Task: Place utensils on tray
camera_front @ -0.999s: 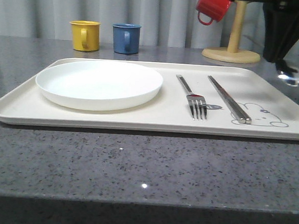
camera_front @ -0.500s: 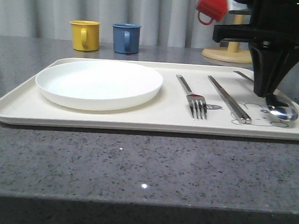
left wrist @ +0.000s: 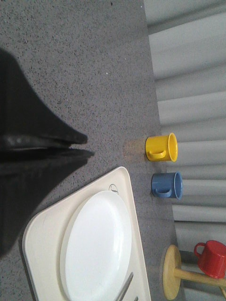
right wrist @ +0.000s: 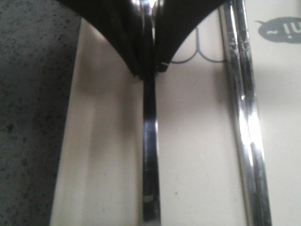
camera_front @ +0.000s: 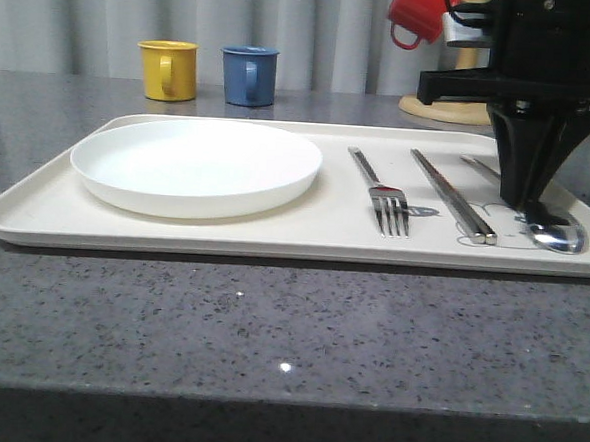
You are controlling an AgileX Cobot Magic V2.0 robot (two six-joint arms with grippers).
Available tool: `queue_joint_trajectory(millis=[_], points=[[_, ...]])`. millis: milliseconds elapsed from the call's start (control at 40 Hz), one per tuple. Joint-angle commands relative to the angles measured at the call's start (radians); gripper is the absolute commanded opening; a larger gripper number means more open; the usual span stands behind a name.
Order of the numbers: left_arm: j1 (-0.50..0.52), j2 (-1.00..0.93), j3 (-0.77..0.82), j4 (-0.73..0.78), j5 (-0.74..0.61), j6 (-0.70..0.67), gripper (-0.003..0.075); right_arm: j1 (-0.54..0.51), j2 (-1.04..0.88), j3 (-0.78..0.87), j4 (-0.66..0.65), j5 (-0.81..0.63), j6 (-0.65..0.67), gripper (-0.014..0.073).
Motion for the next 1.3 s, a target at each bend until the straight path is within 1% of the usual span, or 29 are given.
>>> queue_joint_trajectory(millis=[0,125,175,250,400,450,500,549,574,624,649,674,749,874,1024,1049,1174,1274], points=[[0.002,0.014,-0.028,-0.012,-0.073,-0.006,-0.0018,-0.005,-0.04,-0.027,-0.015,0.106,-0.001,0.0174],[0.002,0.014,-0.028,-0.012,-0.073,-0.006,-0.0018,-0.005,-0.049,-0.029,-0.015,0.106,-0.001,0.0342],[0.002,0.014,-0.028,-0.012,-0.073,-0.006,-0.0018,-0.005,-0.061,-0.029,-0.015,0.105,-0.001,0.0392],[0.002,0.014,-0.028,-0.012,-0.073,-0.006,-0.0018,-0.005,-0.088,-0.031,-0.028,0.102,-0.001,0.0425],[0.002,0.014,-0.028,-0.012,-0.073,-0.006,-0.0018,-0.005,-0.164,-0.058,-0.062,0.102,-0.002,0.0419],[0.002,0.014,-0.028,-0.012,-0.073,-0.006,-0.0018,-0.005,-0.192,-0.066,-0.068,0.099,-0.006,0.0399],[0.002,0.014,-0.028,-0.012,-0.073,-0.006,-0.0018,-0.005,-0.225,-0.07,-0.068,0.089,-0.016,0.0352],[0.002,0.014,-0.028,-0.012,-0.073,-0.006,-0.0018,-0.005,-0.265,-0.07,-0.068,0.07,-0.03,0.0267],[0.002,0.014,-0.028,-0.012,-0.073,-0.006,-0.0018,-0.005,-0.275,-0.07,-0.068,0.061,-0.034,0.0241],[0.002,0.014,-0.028,-0.012,-0.073,-0.006,-0.0018,-0.005,-0.312,-0.069,-0.068,0.041,-0.046,0.0132],[0.002,0.014,-0.028,-0.012,-0.073,-0.006,-0.0018,-0.005,-0.327,-0.064,-0.068,0.028,-0.057,0.0091],[0.002,0.014,-0.028,-0.012,-0.073,-0.006,-0.0018,-0.005,-0.348,-0.056,-0.068,0.007,-0.064,0.0041],[0.002,0.014,-0.028,-0.012,-0.073,-0.006,-0.0018,-0.005,-0.406,-0.012,-0.069,-0.068,-0.081,-0.0064],[0.002,0.014,-0.028,-0.012,-0.073,-0.006,-0.0018,-0.005,-0.551,0.134,-0.078,-0.255,-0.083,-0.0069],[0.002,0.014,-0.028,-0.012,-0.073,-0.006,-0.0018,-0.005,-0.747,0.384,-0.11,-0.483,-0.083,-0.0069],[0.002,0.014,-0.028,-0.012,-0.073,-0.006,-0.0018,-0.005,-0.796,0.436,-0.119,-0.536,-0.083,-0.0069],[0.002,0.014,-0.028,-0.012,-0.073,-0.006,-0.0018,-0.005,-0.967,0.677,-0.174,-0.712,-0.083,-0.0069],[0.002,0.014,-0.028,-0.012,-0.073,-0.006,-0.0018,-0.005,-1.126,0.863,-0.197,-0.824,-0.083,-0.0069]])
